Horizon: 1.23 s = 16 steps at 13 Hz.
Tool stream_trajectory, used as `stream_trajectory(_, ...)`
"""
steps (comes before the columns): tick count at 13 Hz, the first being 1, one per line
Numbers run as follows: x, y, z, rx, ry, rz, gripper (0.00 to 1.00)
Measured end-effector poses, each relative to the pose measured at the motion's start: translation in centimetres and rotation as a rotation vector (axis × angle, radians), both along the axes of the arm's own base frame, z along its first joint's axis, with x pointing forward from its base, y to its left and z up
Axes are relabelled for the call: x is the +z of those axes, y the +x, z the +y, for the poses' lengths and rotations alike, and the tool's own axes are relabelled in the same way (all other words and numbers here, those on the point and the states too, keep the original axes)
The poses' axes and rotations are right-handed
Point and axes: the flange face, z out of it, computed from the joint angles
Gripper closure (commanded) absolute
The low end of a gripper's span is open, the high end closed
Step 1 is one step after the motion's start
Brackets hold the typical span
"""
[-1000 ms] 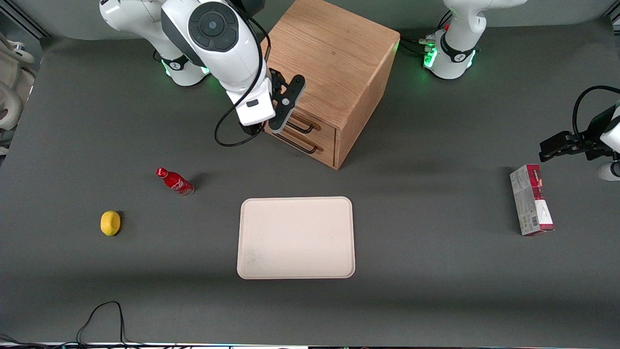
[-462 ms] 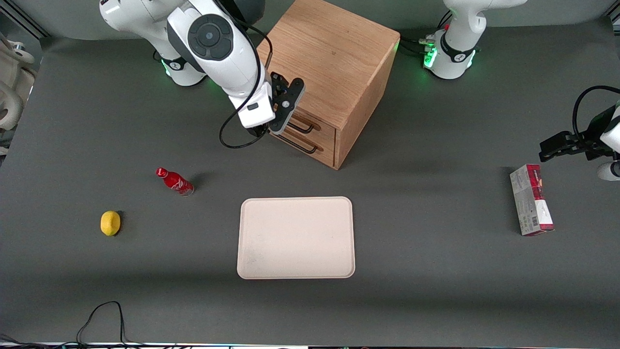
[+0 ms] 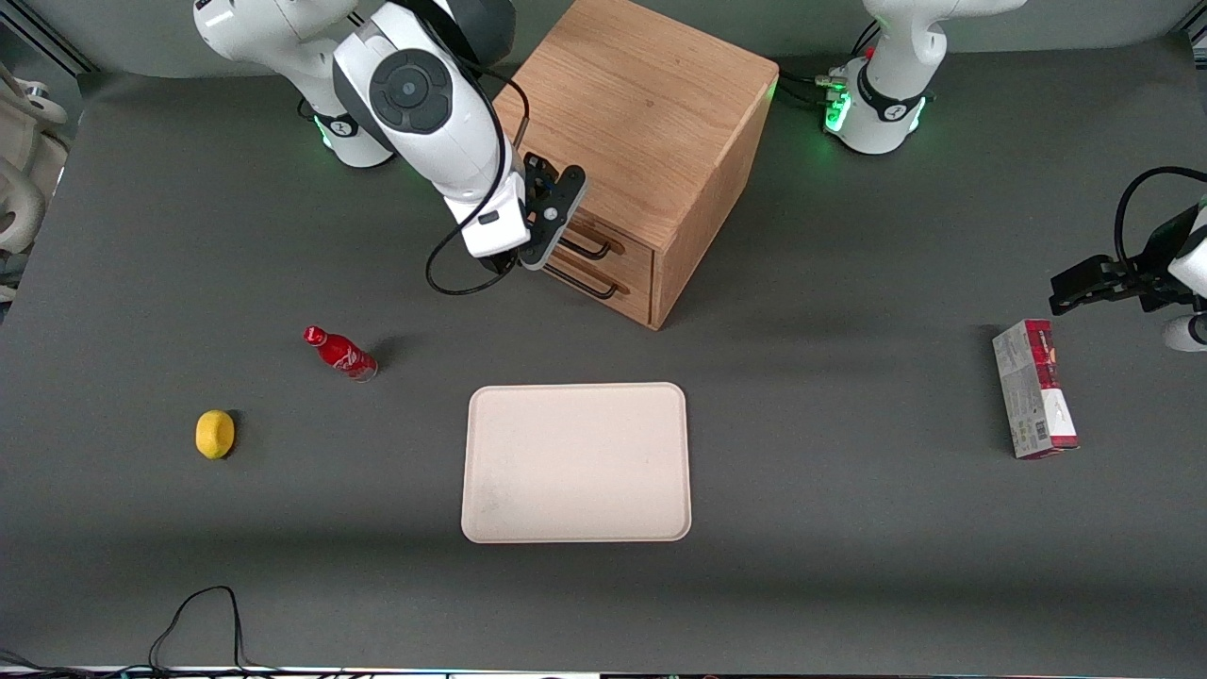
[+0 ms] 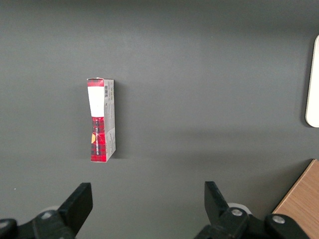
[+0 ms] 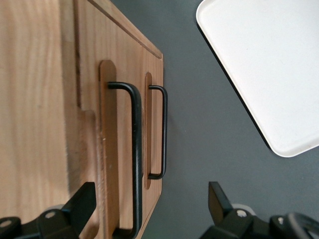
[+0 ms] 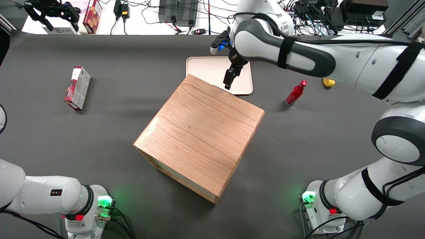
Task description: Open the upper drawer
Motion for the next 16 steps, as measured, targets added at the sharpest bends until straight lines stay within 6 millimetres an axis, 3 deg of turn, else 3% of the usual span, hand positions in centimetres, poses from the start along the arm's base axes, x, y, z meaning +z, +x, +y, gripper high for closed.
stream_trajectory(16,-4.6,0.0,-0.6,-0.019,-0.002,-0.008,0.0)
